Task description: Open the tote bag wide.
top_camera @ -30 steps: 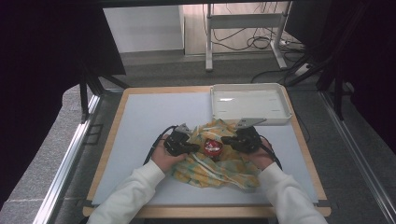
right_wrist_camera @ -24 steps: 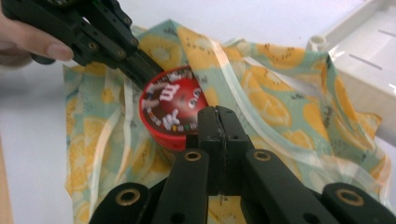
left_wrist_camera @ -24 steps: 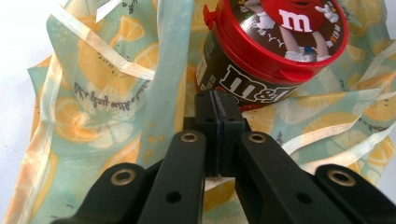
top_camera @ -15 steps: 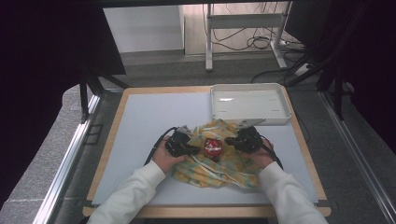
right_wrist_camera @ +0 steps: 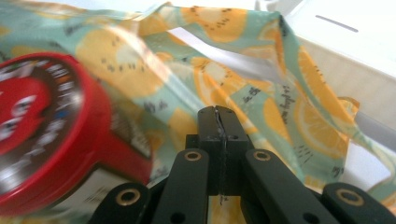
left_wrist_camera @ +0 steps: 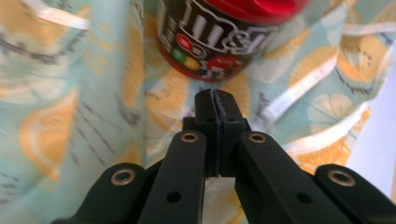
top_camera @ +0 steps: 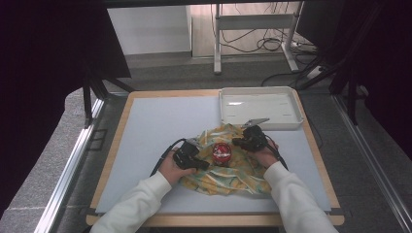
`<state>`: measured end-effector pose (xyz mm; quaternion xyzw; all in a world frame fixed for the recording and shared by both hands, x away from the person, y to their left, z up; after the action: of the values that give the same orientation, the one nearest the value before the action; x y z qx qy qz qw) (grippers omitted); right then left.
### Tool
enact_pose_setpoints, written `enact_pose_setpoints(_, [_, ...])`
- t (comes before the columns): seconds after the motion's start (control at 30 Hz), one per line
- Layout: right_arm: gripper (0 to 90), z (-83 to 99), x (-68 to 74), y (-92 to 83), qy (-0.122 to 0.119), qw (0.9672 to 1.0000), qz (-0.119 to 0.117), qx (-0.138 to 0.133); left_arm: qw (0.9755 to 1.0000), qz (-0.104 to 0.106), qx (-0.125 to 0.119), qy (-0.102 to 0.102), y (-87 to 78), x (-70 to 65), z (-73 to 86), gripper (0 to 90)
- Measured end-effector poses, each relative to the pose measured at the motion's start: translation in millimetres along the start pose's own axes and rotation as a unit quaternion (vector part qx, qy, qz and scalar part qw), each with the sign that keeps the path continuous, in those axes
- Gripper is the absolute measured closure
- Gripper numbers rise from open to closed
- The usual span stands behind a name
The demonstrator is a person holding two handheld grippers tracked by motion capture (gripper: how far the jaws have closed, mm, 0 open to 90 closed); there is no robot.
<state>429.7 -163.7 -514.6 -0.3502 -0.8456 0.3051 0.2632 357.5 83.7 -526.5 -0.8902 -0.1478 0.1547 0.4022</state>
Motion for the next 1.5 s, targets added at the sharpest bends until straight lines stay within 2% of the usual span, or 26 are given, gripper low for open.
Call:
enact_pose_setpoints(0.13, [89.3, 3.1, -9.1, 5.4, 0.013, 0.9998, 0.008, 0.013, 1.0000, 0.008, -0.001, 0.001, -1.1, -4.2, 4.4, 90.0])
enact_pose_setpoints(0.3, [89.4, 8.9, -14.1, 0.1, 0.017, 0.9996, 0.014, 0.015, 0.9998, 0.022, 0.002, 0.001, 0.5, -12.2, 11.4, 90.0])
enact_pose_setpoints(0.5, [89.4, 15.3, -23.4, -1.8, 0.032, 0.9992, 0.016, 0.018, 0.9995, 0.032, 0.003, 0.000, 0.7, -20.8, 17.8, 90.0])
enact_pose_setpoints(0.6, [89.4, 15.4, -25.0, -1.3, 0.035, 0.9991, 0.015, 0.017, 0.9992, 0.041, 0.003, 0.000, 1.2, -24.7, 20.8, 90.0])
enact_pose_setpoints(0.73, [89.4, 15.6, -26.7, -1.2, 0.040, 0.9990, 0.012, 0.015, 0.9991, 0.043, 0.004, 0.004, 0.6, -30.1, 22.4, 90.0])
enact_pose_setpoints(0.9, [89.4, 16.2, -25.0, -1.2, 0.036, 0.9992, 0.014, 0.014, 0.9990, 0.046, -0.001, 0.002, 2.4, -29.6, 22.9, 90.0])
enact_pose_setpoints(1.13, [89.4, 17.0, -24.6, -1.8, 0.036, 0.9992, 0.015, 0.012, 0.9992, 0.037, -0.011, -0.002, 1.9, -29.8, 23.5, 90.0])
enact_pose_setpoints(1.5, [89.4, 12.7, -19.6, -10.9, 0.028, 0.9996, 0.006, -0.007, 0.9983, 0.014, -0.056, 0.000, -12.9, -30.4, 19.7, 90.0])
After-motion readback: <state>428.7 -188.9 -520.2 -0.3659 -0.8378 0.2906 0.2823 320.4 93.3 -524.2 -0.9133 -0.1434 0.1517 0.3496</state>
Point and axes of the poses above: each handheld gripper's, and its own axes: y roughly forward along the jaws, z roughly out of its underside, x roughly to its left, the point moved 1 cm from there along y, roughly forward along the jaws, and after that the axes turned 12 degrees about y, right-handed, at the moved point
